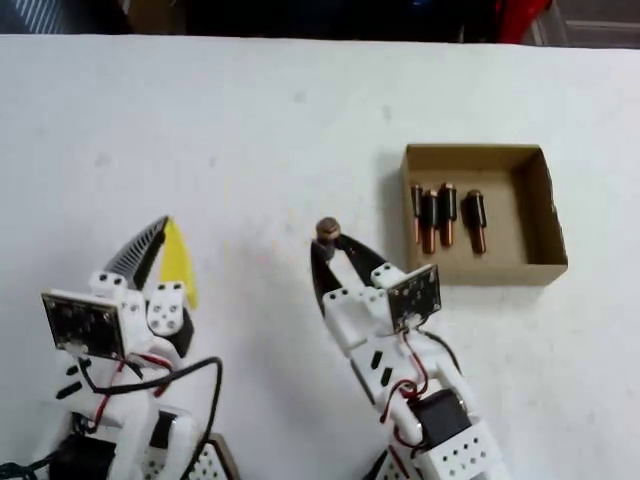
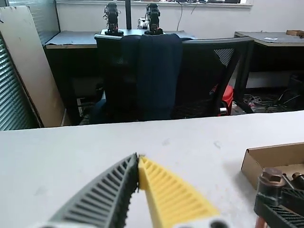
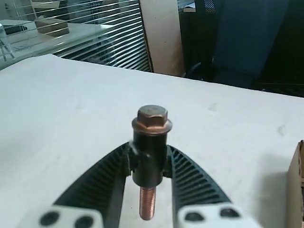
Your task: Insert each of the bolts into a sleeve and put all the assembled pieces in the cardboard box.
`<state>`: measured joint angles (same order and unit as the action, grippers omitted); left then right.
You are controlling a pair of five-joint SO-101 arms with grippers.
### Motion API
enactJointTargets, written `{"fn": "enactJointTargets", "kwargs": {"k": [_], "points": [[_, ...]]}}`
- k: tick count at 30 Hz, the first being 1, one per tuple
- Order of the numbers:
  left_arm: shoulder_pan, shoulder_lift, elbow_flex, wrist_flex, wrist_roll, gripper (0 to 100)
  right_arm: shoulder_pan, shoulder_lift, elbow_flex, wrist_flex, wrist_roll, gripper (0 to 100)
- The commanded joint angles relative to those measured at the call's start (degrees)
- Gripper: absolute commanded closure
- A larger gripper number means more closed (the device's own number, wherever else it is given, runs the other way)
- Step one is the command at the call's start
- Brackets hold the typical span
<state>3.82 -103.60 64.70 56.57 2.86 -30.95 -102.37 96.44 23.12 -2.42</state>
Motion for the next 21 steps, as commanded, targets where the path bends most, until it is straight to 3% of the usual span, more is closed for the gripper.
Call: {"fn": "enactJointTargets", "kwargs": {"k": [1, 15, 21], "points": [[-0.4, -0.5, 1.8, 0.3, -0.4, 98, 0.6, -0.5, 0.4, 0.1, 1.1, 98.1], [-0.5, -0.7, 4.7, 4.7, -0.1, 98, 0.9, -0.5, 0.4, 0.1, 1.1, 98.1], [-7.7, -0.7, 6.5, 7.9, -0.1, 98, 0.9, -0.6, 0.4, 2.2, 1.1, 98.1]]}}
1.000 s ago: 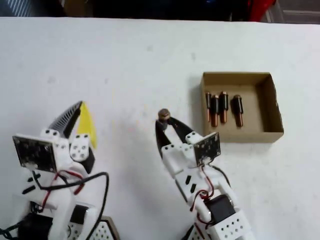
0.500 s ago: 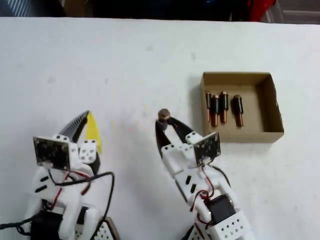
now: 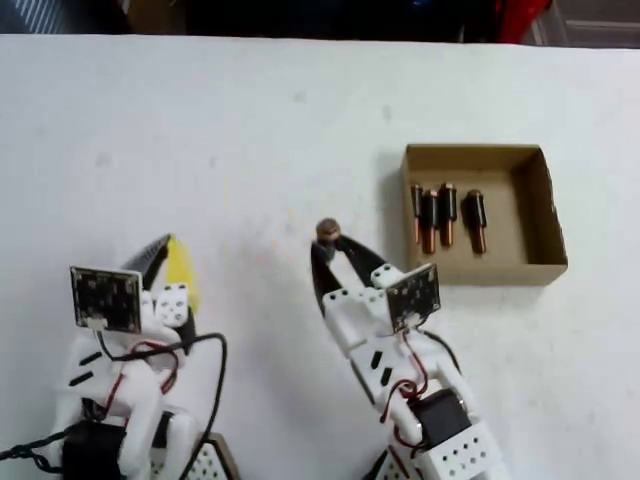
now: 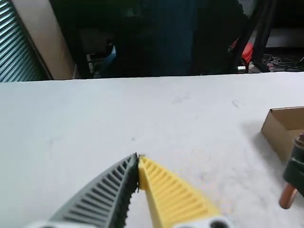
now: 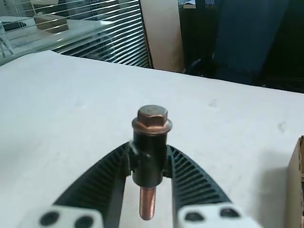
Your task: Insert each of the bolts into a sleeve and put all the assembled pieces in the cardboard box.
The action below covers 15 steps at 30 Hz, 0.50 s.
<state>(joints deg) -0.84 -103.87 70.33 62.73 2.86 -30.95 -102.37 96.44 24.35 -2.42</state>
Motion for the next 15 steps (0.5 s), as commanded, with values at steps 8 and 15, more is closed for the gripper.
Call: {"fn": "enactJointTargets", "kwargs": {"k": [8, 15], "points": [[-7.9, -0.4, 12.7, -1.1, -0.1, 98, 2.5, -0.8, 0.4, 3.2, 1.1, 98.1], [-7.8, -0.4, 20.9, -3.2, -0.4, 98, 15.4, -0.8, 0.0, 3.4, 1.1, 98.1]]}}
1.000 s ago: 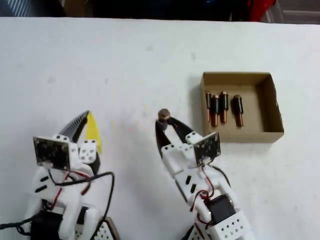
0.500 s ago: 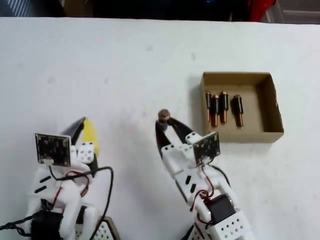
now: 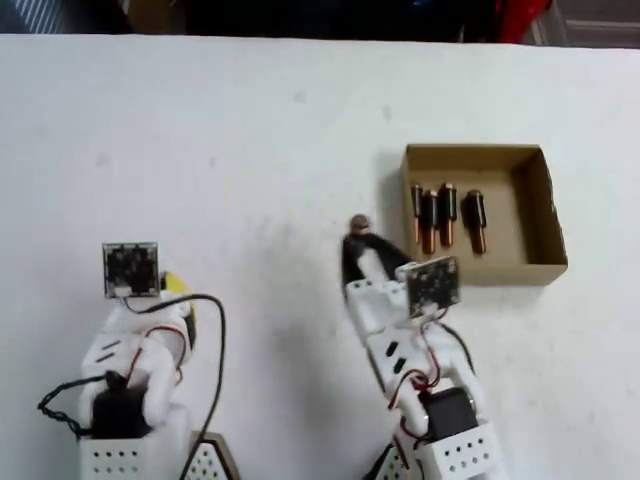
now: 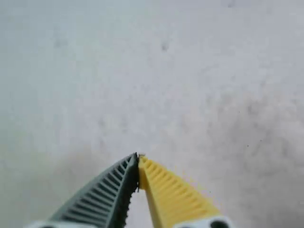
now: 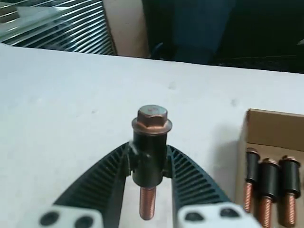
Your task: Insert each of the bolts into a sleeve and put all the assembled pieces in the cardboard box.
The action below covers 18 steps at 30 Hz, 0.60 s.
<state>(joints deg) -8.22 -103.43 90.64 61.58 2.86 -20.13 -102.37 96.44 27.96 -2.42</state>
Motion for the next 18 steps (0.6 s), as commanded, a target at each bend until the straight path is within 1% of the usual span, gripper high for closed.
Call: {"fn": "enactJointTargets", "kwargs": {"k": [1, 4, 10, 13, 15, 18], "points": [[-0.5, -0.8, 1.1, -1.9, -0.5, 98, 5.8, -0.8, -0.1, -0.2, 1.1, 98.1], [-0.5, -0.8, 2.6, -1.1, -0.5, 98, 9.8, -0.8, -3.3, 1.5, 1.1, 98.1], [-0.1, -0.8, 3.3, 5.1, -0.8, 98, 17.1, -0.5, -16.5, 15.1, 1.1, 98.1], [-0.1, -0.8, 4.0, 7.7, -4.3, 98, 19.3, -0.4, -23.0, 18.2, 1.2, 98.1], [0.0, -0.8, 6.1, 8.1, -6.0, 98, 20.9, 0.4, -27.3, 20.1, 1.2, 98.1], [0.0, -0.8, 6.4, 8.8, -6.1, 98, 22.6, 5.9, -33.5, 21.8, 1.2, 98.1]]}}
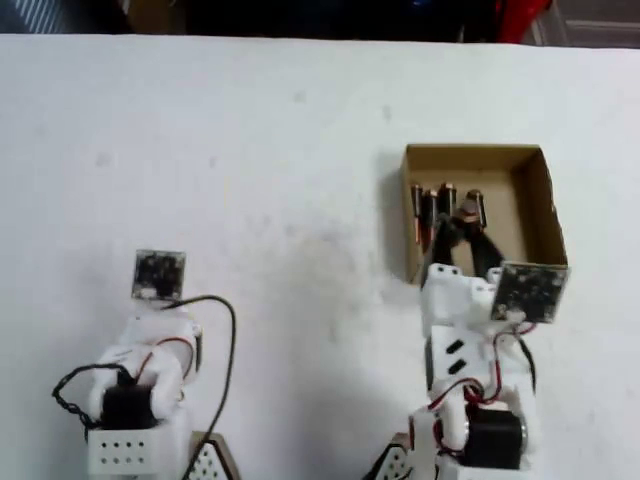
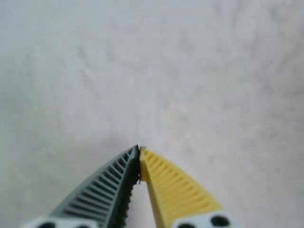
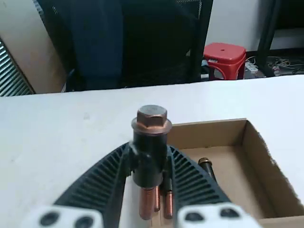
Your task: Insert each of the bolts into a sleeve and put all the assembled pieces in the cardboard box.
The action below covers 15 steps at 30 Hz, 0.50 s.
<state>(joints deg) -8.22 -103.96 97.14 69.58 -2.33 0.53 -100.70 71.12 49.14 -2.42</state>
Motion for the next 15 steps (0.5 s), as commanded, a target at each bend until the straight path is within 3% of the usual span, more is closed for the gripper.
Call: {"fn": "enactJointTargets", "kwargs": {"k": [1, 9, 15], "points": [[0.0, -0.3, -0.1, 1.4, -0.9, 98, 2.7, 7.3, -10.4, 0.8, 1.2, 98.1], [0.0, -0.3, -0.1, 4.0, -0.8, 98, 9.4, 40.4, -28.5, 0.8, 1.3, 98.1], [0.0, -0.3, -0.1, 4.0, -0.8, 98, 10.2, 64.5, -38.3, 0.8, 10.7, 98.1]]}}
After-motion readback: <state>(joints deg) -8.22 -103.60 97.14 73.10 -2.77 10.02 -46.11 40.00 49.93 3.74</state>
